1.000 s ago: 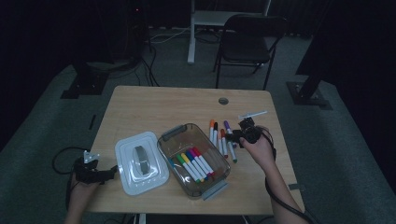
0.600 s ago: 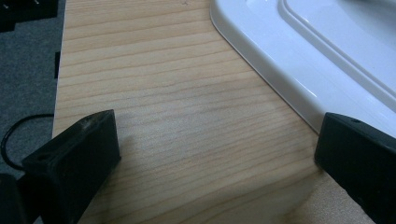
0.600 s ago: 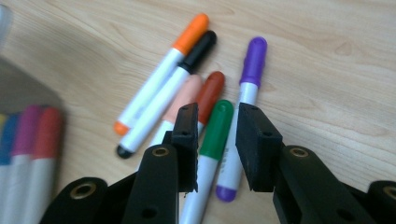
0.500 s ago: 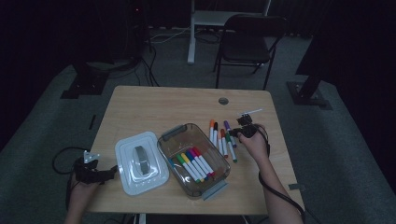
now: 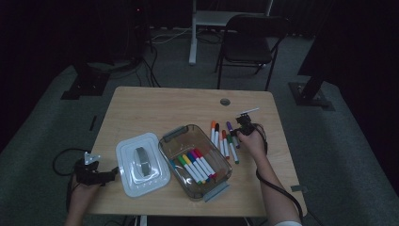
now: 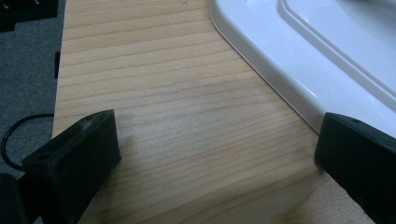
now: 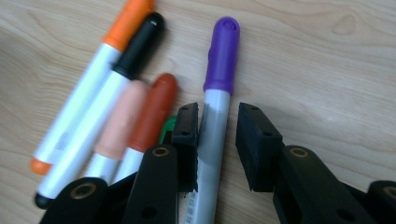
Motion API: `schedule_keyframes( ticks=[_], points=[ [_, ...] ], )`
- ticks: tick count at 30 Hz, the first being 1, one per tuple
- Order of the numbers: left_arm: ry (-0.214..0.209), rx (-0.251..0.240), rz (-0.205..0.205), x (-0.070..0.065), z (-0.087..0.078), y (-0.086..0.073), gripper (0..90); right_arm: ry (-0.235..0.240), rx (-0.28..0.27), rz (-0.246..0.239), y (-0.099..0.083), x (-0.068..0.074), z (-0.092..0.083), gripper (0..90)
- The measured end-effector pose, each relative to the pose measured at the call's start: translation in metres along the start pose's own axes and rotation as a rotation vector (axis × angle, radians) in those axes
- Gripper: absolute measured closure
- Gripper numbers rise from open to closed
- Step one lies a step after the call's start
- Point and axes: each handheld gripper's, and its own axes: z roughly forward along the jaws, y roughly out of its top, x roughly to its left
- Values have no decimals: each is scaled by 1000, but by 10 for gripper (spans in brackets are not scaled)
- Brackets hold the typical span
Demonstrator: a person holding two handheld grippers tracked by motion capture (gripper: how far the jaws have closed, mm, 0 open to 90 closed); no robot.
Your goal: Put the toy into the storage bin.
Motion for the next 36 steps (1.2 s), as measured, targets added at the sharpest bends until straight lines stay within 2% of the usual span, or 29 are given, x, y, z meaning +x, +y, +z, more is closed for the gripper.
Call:
schedule_keyframes(
  ticks=[8,15,21,24,26,31,36],
  points=[
    [0,0,1,0,0,0,5,-30,17,6,-3,-7,1,717],
    [0,0,1,0,0,0,5,-50,9,25,-4,-7,1,760],
    [0,0,0,0,0,0,5,-34,31,82,-4,-11,-3,765],
    [0,0,1,0,0,0,5,-8,28,99,-5,-13,-9,765],
    [0,0,1,0,0,0,5,-10,24,98,-6,-13,-14,765],
    [0,0,1,0,0,0,5,16,-10,128,-8,-14,-30,765],
    [0,0,1,0,0,0,5,15,-36,127,-9,-10,-48,765]
  ],
)
